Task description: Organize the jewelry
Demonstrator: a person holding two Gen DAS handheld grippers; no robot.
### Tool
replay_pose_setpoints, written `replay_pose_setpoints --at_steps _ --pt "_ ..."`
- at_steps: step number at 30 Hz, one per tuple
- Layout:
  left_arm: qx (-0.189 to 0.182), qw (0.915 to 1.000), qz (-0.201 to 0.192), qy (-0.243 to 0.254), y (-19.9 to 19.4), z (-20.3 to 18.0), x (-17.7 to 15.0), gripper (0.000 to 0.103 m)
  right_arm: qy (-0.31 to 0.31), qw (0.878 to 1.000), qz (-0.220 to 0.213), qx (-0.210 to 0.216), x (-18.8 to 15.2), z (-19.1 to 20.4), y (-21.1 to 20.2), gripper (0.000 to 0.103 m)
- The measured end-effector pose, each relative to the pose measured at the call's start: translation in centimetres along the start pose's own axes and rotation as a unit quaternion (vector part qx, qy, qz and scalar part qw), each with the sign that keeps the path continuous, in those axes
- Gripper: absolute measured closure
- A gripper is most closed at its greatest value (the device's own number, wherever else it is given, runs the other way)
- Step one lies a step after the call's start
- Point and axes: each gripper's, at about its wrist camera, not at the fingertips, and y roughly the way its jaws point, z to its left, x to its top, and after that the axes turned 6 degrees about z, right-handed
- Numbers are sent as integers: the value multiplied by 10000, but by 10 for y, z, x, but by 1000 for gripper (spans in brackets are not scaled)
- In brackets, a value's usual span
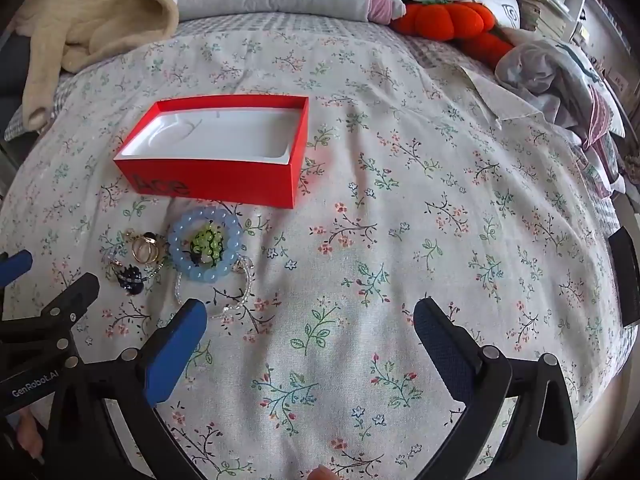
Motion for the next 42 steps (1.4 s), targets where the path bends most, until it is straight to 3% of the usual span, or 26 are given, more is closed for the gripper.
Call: replay_pose_setpoints --at_steps 42 --pt "-36 9999 -116 1 -7 0 -1 0 -19 10000 -17 -25 1 1 -8 0"
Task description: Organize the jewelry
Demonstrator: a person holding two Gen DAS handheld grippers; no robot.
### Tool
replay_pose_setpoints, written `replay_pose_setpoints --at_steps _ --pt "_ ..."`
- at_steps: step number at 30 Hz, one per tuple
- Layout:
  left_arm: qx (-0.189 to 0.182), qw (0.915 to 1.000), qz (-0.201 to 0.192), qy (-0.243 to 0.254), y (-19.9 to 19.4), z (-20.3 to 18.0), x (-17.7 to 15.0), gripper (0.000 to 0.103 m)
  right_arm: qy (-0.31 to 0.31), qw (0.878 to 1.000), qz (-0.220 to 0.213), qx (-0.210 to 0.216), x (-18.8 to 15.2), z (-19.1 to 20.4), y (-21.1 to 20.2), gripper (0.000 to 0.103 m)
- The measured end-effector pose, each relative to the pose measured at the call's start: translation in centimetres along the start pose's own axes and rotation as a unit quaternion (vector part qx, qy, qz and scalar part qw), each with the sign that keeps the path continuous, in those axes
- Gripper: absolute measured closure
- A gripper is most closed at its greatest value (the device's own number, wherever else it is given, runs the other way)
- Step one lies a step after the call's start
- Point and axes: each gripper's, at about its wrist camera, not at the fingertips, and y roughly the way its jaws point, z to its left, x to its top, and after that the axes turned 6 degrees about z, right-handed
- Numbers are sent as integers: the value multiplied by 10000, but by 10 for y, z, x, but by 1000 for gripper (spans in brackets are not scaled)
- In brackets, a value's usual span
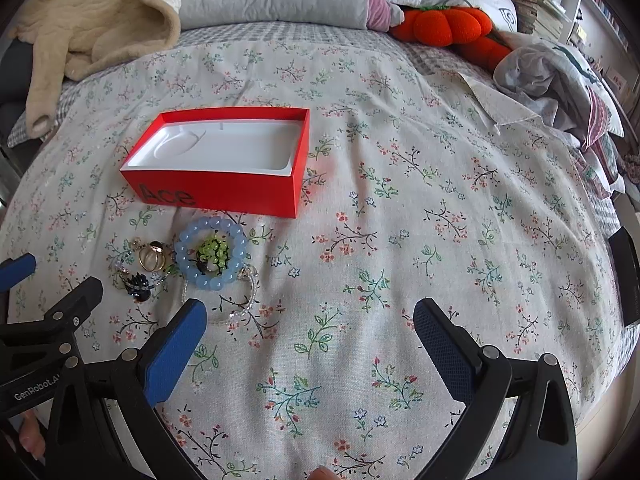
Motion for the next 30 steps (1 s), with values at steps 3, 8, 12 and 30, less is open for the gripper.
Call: replay_pose_setpoints --at_steps 3,8,12,30 --pt "12 10000 -4 7 0 1 0 0 -14 10000 -7 -11 0 0 0 0" --pt "20 10000 28 -1 1 2 0 0 32 9999 -103 119 -1 0 0 0" --pt "26 10000 41 -10 2 3 0 0 45 9998 -93 147 -1 -1 1 0" --pt "120 9998 -78 121 -4 2 -3 0 60 9989 -217 412 -2 -2 -2 0"
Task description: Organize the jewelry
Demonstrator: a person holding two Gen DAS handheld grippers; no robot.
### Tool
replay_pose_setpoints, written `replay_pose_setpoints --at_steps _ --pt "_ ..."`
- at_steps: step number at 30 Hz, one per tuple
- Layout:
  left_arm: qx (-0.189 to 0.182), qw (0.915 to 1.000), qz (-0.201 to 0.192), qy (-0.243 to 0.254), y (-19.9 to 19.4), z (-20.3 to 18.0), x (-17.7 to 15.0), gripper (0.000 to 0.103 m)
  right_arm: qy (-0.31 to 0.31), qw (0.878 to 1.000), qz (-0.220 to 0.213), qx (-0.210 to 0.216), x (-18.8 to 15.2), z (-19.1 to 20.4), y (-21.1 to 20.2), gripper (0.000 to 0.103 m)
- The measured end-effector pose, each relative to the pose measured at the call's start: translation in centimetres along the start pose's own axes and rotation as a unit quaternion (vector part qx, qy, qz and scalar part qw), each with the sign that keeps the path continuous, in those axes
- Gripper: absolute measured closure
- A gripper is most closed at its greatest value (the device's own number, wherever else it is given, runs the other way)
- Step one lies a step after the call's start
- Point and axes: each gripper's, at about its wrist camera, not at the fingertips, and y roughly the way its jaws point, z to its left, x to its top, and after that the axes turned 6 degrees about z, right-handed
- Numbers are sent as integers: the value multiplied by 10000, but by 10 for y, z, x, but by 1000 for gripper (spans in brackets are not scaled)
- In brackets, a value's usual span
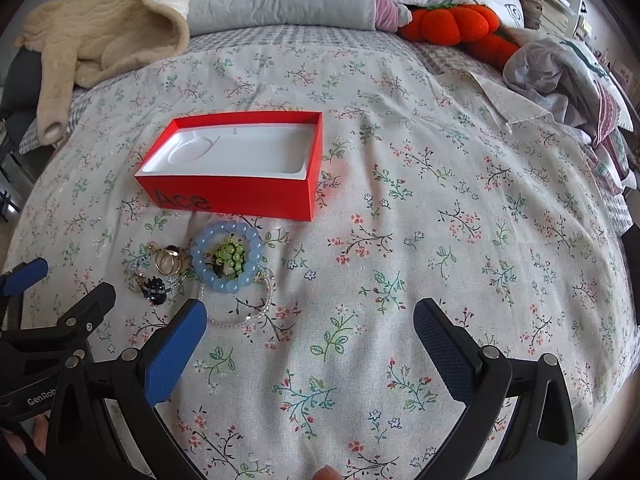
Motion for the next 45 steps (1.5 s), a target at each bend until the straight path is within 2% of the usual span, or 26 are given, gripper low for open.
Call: replay_pose_setpoints --at_steps 4,6,9,12,14,16,19,22,26,31,37,40,45 --pt "-62 9996 126 262 4 0 5 0 -172 9997 -147 -62 4 0 0 0" --pt "-207 9984 207 494 7 -2 11 0 -310 9993 -151 -136 8 1 0 0" --pt "-274 9961 335 775 14 -5 21 5 -357 9994 -10 -20 20 0 -1 0" --pt "-495 9946 391 828 24 -2 28 9 -412 9989 167 133 34 0 1 0" --pt "-750 9930 339 850 31 1 27 14 -434 9985 273 213 42 0 6 0" --pt "-943 9899 438 968 41 0 25 32 -355 9984 228 376 44 -2 11 0" --pt "-1267 9833 599 1162 52 -7 24 47 -187 9973 275 650 39 -7 25 0" --pt "-1463 9800 647 1183 58 -13 26 51 -108 9933 481 1041 36 -9 36 0" --pt "-1662 9768 797 1089 67 -21 31 54 -98 9925 459 1132 39 -8 42 0" --pt "-1609 9770 930 1048 79 -28 32 70 -100 9906 587 1233 44 -8 50 0" --pt "-1628 9773 1001 911 83 -28 34 79 -125 9895 704 1259 47 -11 60 10" --pt "-1628 9775 989 908 79 -26 34 80 -128 9889 728 1292 50 -13 64 20" --pt "-1660 9775 949 895 70 -23 32 80 -146 9867 774 1423 54 -10 71 46"
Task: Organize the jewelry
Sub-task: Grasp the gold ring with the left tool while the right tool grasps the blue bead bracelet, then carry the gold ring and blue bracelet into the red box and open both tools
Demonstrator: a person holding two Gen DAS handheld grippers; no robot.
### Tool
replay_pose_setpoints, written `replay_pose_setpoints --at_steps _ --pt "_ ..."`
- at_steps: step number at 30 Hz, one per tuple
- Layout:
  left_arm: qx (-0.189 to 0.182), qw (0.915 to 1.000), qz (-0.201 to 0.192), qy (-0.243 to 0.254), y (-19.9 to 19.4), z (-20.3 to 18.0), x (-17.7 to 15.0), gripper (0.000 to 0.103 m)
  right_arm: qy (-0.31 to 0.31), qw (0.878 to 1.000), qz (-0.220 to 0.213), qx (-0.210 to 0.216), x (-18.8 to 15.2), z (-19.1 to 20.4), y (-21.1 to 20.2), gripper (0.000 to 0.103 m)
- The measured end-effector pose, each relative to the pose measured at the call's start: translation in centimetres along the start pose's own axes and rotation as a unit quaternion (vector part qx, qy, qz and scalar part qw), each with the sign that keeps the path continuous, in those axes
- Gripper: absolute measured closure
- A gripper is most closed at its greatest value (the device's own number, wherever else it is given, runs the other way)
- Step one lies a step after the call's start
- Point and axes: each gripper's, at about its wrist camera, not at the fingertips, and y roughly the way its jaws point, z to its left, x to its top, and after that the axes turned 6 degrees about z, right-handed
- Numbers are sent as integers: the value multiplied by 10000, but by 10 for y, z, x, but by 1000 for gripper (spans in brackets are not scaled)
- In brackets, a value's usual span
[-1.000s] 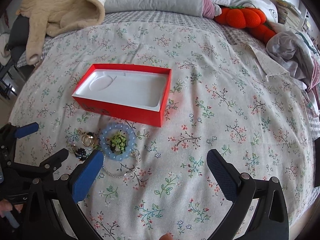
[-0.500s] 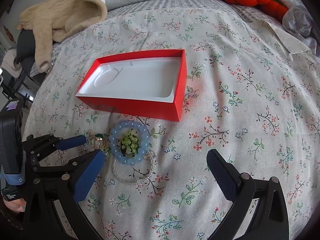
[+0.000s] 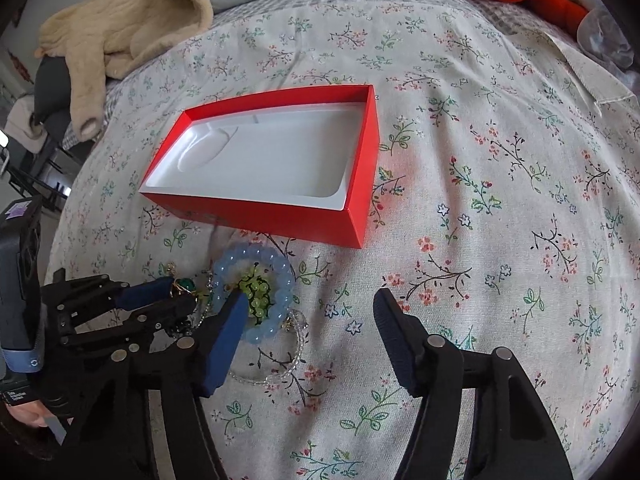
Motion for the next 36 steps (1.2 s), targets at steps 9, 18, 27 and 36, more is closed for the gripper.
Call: replay_pose_setpoints --at_steps 9,18,27,36 --pt "-28 9998 -169 -43 -16 2 -4 80 -53 9999 109 94 9 7 16 68" --pt "-2 9996 -299 -13 -24 1 -6 80 -31 9991 308 276 11 10 34 88" --pt "-108 9991 -413 19 -40 0 -12 80 -192 9994 78 273 8 20 13 91" --pt "-93 9989 -466 40 -53 3 -23 80 -448 9973 -347 465 1 41 -25 91"
